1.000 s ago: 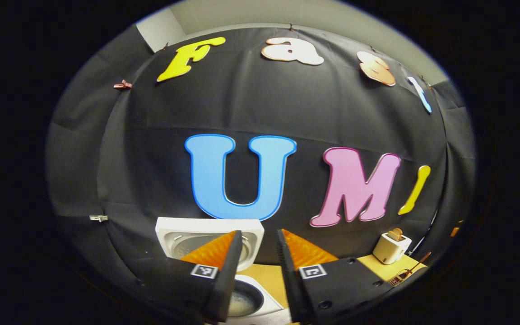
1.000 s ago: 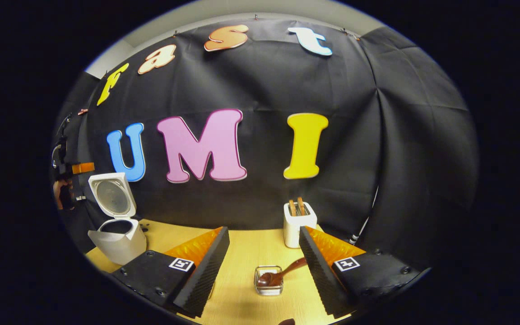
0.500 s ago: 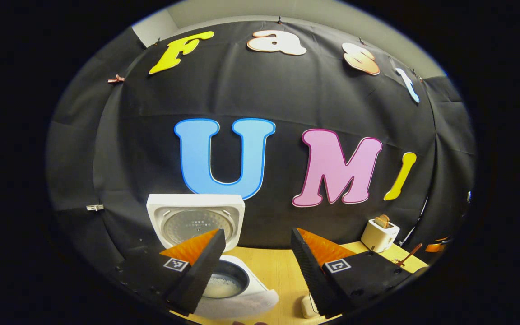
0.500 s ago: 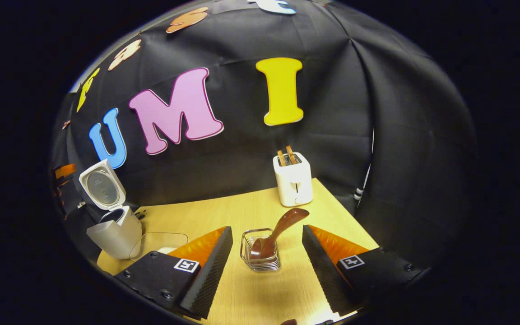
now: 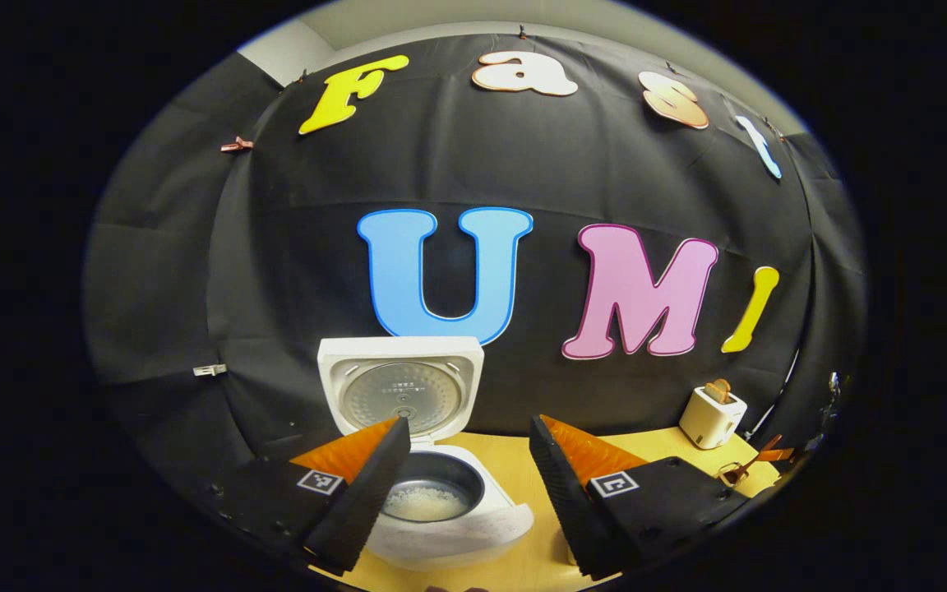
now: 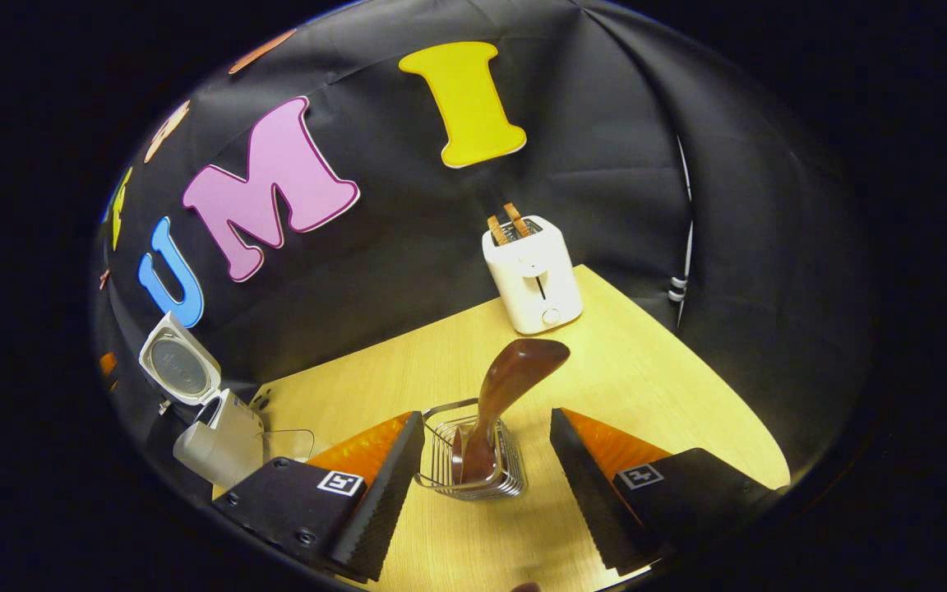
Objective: Close the left gripper, press the button to open the rice cooker; take a wooden spoon from the chopstick holder with the right hand, scoop a spoonful of rice and pour it into the rice cooker, then put the wooden spoon back into the chopstick holder.
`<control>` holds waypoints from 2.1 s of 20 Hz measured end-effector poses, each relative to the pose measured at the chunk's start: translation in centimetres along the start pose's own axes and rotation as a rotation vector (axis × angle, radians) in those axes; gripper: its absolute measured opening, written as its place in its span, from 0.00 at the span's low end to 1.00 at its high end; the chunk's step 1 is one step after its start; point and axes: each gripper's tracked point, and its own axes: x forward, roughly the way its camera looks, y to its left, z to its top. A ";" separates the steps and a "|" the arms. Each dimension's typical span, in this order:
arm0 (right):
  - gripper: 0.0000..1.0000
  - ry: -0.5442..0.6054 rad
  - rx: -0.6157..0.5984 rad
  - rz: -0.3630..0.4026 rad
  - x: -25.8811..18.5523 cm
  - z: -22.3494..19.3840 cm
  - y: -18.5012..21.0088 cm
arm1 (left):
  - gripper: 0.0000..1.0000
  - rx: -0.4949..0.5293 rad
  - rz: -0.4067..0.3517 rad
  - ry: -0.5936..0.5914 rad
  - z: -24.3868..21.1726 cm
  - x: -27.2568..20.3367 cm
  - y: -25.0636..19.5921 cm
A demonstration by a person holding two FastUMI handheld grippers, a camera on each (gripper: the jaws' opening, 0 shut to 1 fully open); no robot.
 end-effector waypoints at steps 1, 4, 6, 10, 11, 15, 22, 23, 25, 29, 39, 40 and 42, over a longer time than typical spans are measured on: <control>0.95 0.007 0.003 0.010 0.7 -0.2 0.2 | 0.93 0.002 0.010 0.004 -0.1 -0.3 0.2; 0.88 0.023 0.016 0.018 2.7 -0.8 0.8 | 0.93 -0.006 0.042 0.020 -0.5 -1.2 0.9; 0.83 0.001 0.008 0.012 3.7 -0.6 0.9 | 0.94 -0.016 0.062 0.033 -0.8 -1.8 1.3; 0.71 -0.007 -0.017 -0.005 5.2 -0.6 0.8 | 0.93 -0.015 0.090 0.046 -1.1 -2.5 1.7; 0.66 -0.005 -0.023 -0.012 5.8 -0.9 0.6 | 0.93 -0.012 0.093 0.049 -1.1 -2.6 1.8; 0.33 0.002 0.000 -0.042 6.6 -0.9 0.1 | 0.93 0.002 0.095 0.048 -1.0 -3.1 1.6; 0.30 -0.017 -0.053 -0.075 6.7 -0.5 0.0 | 0.93 0.011 0.087 0.059 -1.2 -2.8 1.3; 0.30 -0.044 -0.073 -0.082 6.4 0.1 0.3 | 0.93 0.013 0.086 0.060 -1.2 -2.8 1.2; 0.30 -0.088 -0.109 -0.072 5.9 1.3 1.3 | 0.93 0.022 0.083 0.060 -1.3 -2.8 1.2; 0.14 -0.005 -0.133 -0.017 6.7 -1.2 3.0 | 0.94 0.024 0.085 0.064 -1.4 -2.6 1.6; 0.17 0.035 -0.129 -0.027 7.6 -1.8 3.4 | 0.93 0.020 0.093 0.062 -1.4 -2.7 2.6; 0.18 0.062 -0.125 -0.030 7.4 -2.0 3.2 | 0.93 0.016 0.090 0.060 -1.5 -2.6 2.6; 0.14 0.041 -0.133 -0.043 6.6 -1.0 2.8 | 0.94 0.005 0.082 0.056 -1.5 -2.5 2.7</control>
